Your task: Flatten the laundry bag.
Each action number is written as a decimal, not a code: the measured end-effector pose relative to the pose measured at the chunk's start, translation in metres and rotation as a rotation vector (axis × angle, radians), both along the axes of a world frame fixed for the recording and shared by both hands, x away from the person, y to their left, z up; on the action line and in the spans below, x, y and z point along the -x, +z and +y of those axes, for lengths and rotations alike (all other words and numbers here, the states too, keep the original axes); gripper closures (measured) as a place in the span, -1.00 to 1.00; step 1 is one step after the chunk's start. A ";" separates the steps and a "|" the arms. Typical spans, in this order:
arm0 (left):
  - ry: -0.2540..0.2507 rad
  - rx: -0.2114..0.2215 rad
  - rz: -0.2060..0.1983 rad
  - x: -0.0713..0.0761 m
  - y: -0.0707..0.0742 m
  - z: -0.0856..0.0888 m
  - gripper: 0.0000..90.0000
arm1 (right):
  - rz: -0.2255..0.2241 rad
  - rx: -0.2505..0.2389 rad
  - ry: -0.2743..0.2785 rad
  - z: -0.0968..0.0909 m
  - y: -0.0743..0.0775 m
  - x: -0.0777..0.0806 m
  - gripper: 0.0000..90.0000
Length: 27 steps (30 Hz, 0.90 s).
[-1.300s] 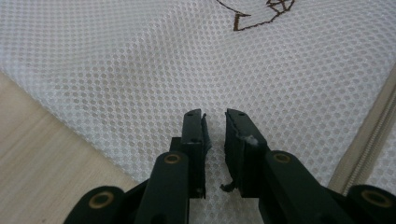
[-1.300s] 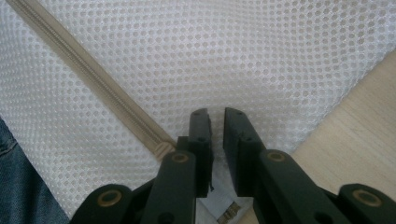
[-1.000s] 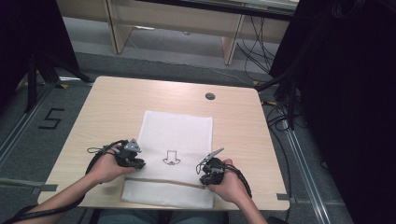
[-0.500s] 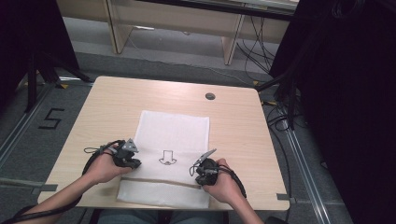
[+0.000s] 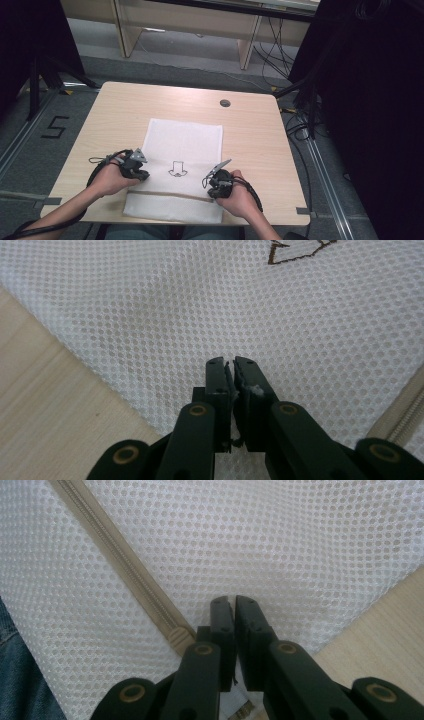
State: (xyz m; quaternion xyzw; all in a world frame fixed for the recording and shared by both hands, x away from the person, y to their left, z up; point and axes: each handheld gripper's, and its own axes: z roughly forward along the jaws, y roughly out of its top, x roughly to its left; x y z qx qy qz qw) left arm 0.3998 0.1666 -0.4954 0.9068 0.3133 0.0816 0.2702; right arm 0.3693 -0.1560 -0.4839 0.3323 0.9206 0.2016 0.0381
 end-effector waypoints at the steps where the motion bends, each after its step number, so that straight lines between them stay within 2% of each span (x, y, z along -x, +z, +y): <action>1: 0.003 0.001 0.001 0.000 0.000 0.000 0.88 | 0.001 -0.003 -0.001 0.000 0.000 0.000 0.94; 2: 0.006 0.003 -0.005 0.000 0.000 0.000 0.88 | 0.008 -0.007 -0.013 0.000 0.000 0.001 0.93; 3: -0.017 -0.015 0.002 -0.001 0.001 0.002 0.87 | 0.011 -0.007 -0.017 0.000 0.000 0.000 0.93; 4: 0.006 0.004 0.013 -0.001 0.000 0.001 0.85 | 0.020 -0.020 -0.029 -0.002 0.000 0.000 0.92; 5: -0.010 -0.009 0.013 -0.002 0.001 0.003 0.81 | 0.027 -0.034 -0.033 -0.002 0.000 0.000 0.91; 6: -0.018 -0.004 0.016 -0.002 0.002 0.004 0.77 | 0.029 -0.055 -0.044 -0.005 -0.001 -0.001 0.87; 7: -0.008 -0.002 0.022 -0.003 0.003 0.005 0.72 | 0.023 -0.067 -0.051 -0.007 0.000 -0.001 0.84; 8: -0.009 0.006 0.008 -0.003 0.005 0.006 0.62 | -0.016 -0.103 -0.083 -0.014 0.005 -0.002 0.79; 9: 0.015 0.039 -0.004 -0.002 0.006 0.006 0.62 | -0.016 -0.103 -0.083 -0.014 0.005 -0.002 0.79; 10: 0.052 0.089 -0.018 -0.002 0.008 0.005 0.56 | -0.027 -0.123 -0.103 -0.016 0.009 -0.002 0.77; 12: 0.066 0.107 -0.037 -0.002 0.012 0.006 0.40 | -0.084 -0.180 -0.149 -0.026 0.015 -0.002 0.70; 13: 0.050 0.112 -0.061 -0.003 0.014 0.006 0.35 | -0.080 -0.177 -0.173 -0.030 0.018 -0.002 0.69; 14: 0.054 0.132 -0.073 -0.004 0.014 0.005 0.28 | -0.103 -0.183 -0.188 -0.035 0.019 -0.003 0.67; 15: 0.063 0.142 -0.067 -0.004 0.014 0.005 0.22 | -0.122 -0.191 -0.196 -0.041 0.018 -0.004 0.65; 16: 0.101 0.191 -0.058 -0.005 0.013 0.004 0.15 | -0.121 -0.208 -0.223 -0.045 0.017 -0.004 0.63; 17: 0.113 0.209 -0.056 -0.006 0.013 0.004 0.07 | -0.116 -0.207 -0.241 -0.050 0.017 -0.005 0.59; 18: 0.121 0.242 -0.051 -0.006 0.014 0.003 0.03 | -0.133 -0.203 -0.241 -0.054 0.015 -0.007 0.57; 19: 0.118 0.266 -0.053 -0.007 0.015 0.003 -0.04 | -0.103 -0.209 -0.271 -0.058 0.017 -0.008 0.56; 20: 0.134 0.290 -0.063 -0.007 0.016 0.002 -0.08 | -0.099 -0.229 -0.284 -0.061 0.017 -0.009 0.54; 21: 0.124 0.305 -0.066 -0.008 0.016 0.002 -0.10 | -0.096 -0.241 -0.287 -0.064 0.018 -0.010 0.52; 22: 0.127 0.311 -0.084 -0.008 0.016 0.000 -0.14 | -0.115 -0.244 -0.286 -0.067 0.017 -0.011 0.51; 23: 0.101 0.306 -0.091 -0.009 0.015 0.001 -0.15 | -0.100 -0.259 -0.312 -0.069 0.019 -0.012 0.51; 24: 0.110 0.318 -0.099 -0.008 0.014 -0.001 -0.11 | -0.088 -0.254 -0.323 -0.071 0.020 -0.012 0.51; 25: 0.099 0.321 -0.100 -0.008 0.014 -0.001 -0.09 | -0.116 -0.244 -0.311 -0.074 0.018 -0.014 0.49; 26: 0.092 0.307 -0.097 -0.008 0.014 0.000 -0.09 | -0.110 -0.243 -0.318 -0.074 0.018 -0.014 0.49; 27: 0.097 0.311 -0.098 -0.008 0.014 0.000 -0.09 | -0.093 -0.231 -0.317 -0.075 0.019 -0.013 0.49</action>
